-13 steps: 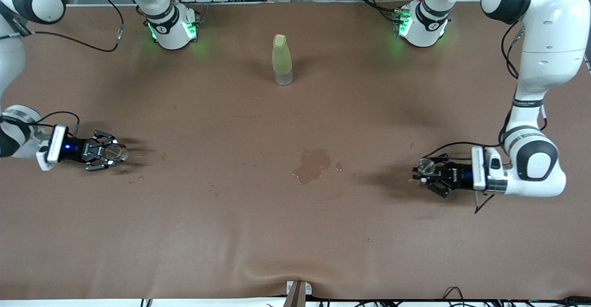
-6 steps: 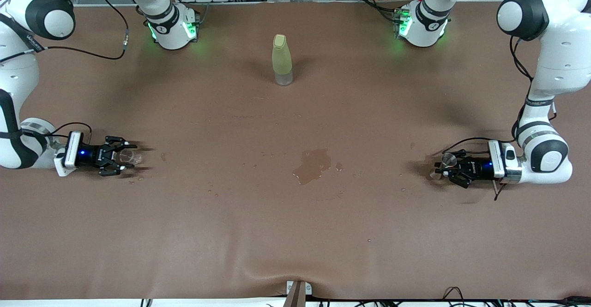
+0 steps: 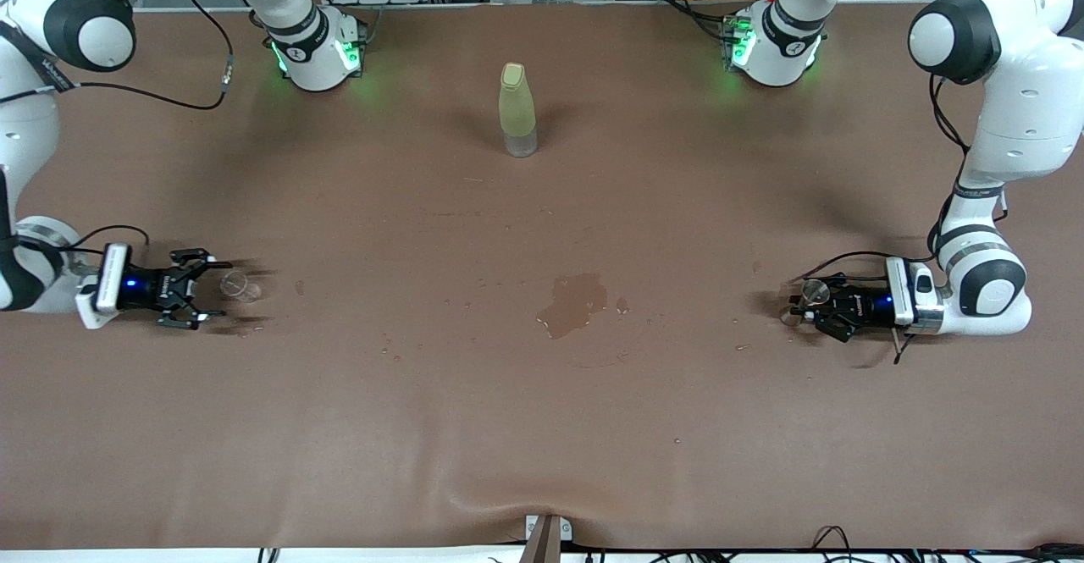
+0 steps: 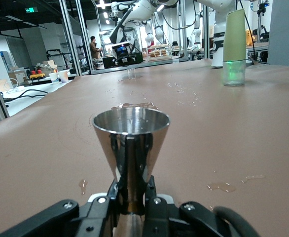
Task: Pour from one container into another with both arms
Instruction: 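Open the right gripper to release the beaker and withdraw it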
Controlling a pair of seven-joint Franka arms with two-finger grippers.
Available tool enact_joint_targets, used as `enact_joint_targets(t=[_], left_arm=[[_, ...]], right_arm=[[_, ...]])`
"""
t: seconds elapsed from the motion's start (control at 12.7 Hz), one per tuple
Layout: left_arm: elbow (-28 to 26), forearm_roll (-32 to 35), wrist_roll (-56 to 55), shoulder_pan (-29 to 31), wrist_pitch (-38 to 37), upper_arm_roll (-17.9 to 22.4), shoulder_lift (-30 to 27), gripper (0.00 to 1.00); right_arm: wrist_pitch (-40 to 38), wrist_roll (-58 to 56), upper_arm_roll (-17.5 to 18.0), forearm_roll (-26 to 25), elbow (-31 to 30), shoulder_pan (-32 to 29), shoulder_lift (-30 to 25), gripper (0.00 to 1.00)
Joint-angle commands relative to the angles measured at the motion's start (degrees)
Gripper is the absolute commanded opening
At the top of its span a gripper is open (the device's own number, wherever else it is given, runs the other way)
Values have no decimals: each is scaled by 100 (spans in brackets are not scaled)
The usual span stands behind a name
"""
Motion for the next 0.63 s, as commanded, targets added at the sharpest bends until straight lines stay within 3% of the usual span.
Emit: enact_joint_targets(t=[0.0,0.31,0.55], left_arm=[[64,84,53,28,-96,-39,60,11],[64,84,44,28,-96,-31,69,33],[64,93,44,28,-96,-31,69,39]], right_arm=[[-254,1609,33,-461,592,-6,-466,100],[-308,4211,42,-787,1287,441,-959,100],[-176,5610,15,-1041,1595,846,-1328,100]])
